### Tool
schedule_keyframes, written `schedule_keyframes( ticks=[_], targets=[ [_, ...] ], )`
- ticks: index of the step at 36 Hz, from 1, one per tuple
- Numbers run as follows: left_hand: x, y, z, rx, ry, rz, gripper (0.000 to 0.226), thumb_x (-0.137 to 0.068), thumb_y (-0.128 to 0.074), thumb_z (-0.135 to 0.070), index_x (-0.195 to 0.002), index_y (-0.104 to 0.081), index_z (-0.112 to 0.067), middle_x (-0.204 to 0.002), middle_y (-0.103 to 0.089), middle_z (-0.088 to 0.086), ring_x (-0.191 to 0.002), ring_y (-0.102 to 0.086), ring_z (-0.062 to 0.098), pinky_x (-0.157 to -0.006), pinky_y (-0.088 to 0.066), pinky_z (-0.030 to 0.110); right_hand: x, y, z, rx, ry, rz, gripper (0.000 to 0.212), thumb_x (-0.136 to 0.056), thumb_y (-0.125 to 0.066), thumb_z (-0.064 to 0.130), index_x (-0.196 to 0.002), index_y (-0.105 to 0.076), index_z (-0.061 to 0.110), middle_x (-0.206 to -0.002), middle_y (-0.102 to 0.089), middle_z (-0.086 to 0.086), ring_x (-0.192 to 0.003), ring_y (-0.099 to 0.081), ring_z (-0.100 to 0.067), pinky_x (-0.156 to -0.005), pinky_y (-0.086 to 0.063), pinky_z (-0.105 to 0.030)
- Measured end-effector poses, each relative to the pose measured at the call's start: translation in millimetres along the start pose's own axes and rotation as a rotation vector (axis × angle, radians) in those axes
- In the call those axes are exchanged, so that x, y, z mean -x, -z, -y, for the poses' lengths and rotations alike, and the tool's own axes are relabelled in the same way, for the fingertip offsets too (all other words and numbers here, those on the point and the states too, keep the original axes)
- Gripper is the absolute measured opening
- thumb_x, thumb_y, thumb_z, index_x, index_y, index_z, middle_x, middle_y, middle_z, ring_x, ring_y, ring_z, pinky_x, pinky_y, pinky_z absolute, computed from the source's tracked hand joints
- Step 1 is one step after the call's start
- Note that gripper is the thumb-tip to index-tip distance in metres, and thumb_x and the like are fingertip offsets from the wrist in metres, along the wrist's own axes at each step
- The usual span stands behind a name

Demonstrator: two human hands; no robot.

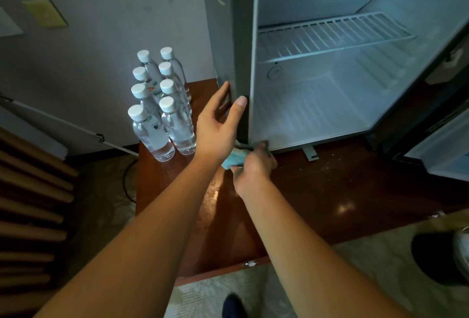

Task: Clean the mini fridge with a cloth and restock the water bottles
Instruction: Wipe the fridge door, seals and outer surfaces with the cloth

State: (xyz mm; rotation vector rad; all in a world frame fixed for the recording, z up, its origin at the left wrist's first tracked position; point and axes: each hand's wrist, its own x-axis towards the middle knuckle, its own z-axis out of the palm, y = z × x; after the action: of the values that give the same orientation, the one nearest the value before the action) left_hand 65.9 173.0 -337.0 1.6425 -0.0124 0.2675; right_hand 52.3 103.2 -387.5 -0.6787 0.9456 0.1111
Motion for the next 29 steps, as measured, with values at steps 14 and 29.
schedule_keyframes(
  ticks=[14,29],
  targets=[
    [1,2,-5,-0.068,0.012,-0.011,0.063,-0.098,-0.064,-0.042,-0.153,-0.043,-0.022,-0.15,-0.052,-0.007,-0.136,-0.051,0.009,-0.108,-0.049,0.044,4,7,9,-0.021,-0.055,0.117,0.043,-0.104,-0.055,0.024,-0.144,-0.04,0.019,-0.135,-0.056,-0.017,-0.118,-0.062,-0.037,-0.103,-0.049,-0.059],
    [3,-1,-44,-0.119,-0.062,-0.052,0.056,-0.1,-0.062,-0.039,-0.149,-0.047,-0.017,-0.141,-0.059,-0.004,-0.125,-0.058,0.001,-0.098,-0.052,0.02,67,-1,58,-0.011,0.16,0.486,0.033,-0.103,-0.053,0.033,-0.135,-0.05,0.027,-0.124,-0.069,-0.009,-0.107,-0.072,-0.025,-0.085,-0.059,-0.044]
  ],
)
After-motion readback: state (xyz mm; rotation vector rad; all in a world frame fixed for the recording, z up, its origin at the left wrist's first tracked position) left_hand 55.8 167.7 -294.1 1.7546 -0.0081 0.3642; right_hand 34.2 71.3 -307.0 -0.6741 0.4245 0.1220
